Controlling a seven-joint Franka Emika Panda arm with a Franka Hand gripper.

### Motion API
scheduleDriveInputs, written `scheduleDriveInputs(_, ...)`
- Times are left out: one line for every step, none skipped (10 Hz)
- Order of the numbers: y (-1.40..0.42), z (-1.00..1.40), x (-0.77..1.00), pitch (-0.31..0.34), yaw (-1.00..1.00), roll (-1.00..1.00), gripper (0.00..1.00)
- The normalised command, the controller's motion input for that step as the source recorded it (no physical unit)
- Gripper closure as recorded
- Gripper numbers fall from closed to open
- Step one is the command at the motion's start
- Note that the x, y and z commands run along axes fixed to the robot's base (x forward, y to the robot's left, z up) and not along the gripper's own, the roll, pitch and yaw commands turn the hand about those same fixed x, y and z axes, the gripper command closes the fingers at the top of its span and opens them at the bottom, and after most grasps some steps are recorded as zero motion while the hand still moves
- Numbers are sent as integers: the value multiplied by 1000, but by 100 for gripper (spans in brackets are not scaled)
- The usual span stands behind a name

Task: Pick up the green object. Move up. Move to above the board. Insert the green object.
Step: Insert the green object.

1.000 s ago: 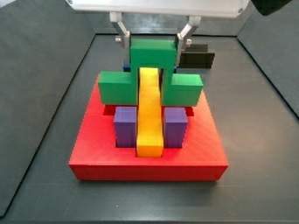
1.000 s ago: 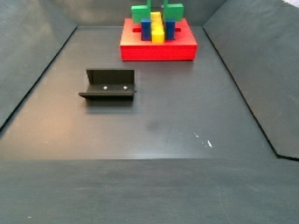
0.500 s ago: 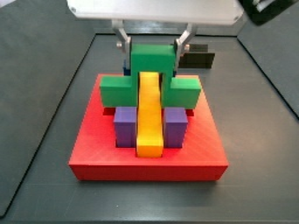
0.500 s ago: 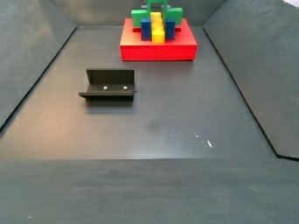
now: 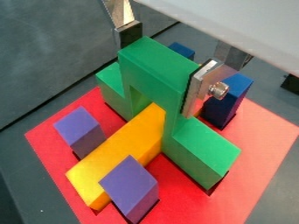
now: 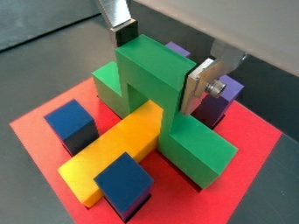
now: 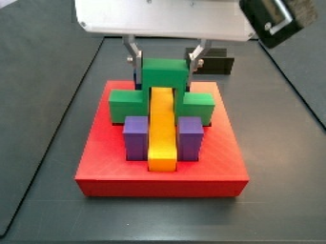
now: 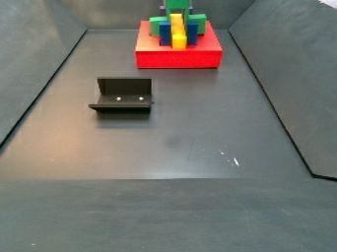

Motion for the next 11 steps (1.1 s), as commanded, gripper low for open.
scheduleDriveInputs(0, -231, 100, 0, 0, 19, 100)
scheduleDriveInputs(0, -211, 289, 0, -46, 10, 100)
scheduleDriveInputs(0, -211, 326, 0, -91, 14, 100)
scheduleDriveInputs(0, -254, 294, 0, -106, 10, 100)
scheduleDriveInputs(0, -223, 331, 0, -149, 34, 100)
scheduleDriveInputs(0, -263, 180, 0, -183, 44, 100)
scheduleDriveInputs(0, -431, 126, -74, -166, 0, 100)
scheduleDriveInputs(0, -611, 86, -130, -134, 0, 100)
scheduleDriveInputs(-6, -674, 29, -151, -120, 1, 100)
scheduleDriveInputs(-17, -463, 0, -109, -83, 16, 100)
scheduleDriveInputs(0, -109, -34, -53, 0, 0, 100)
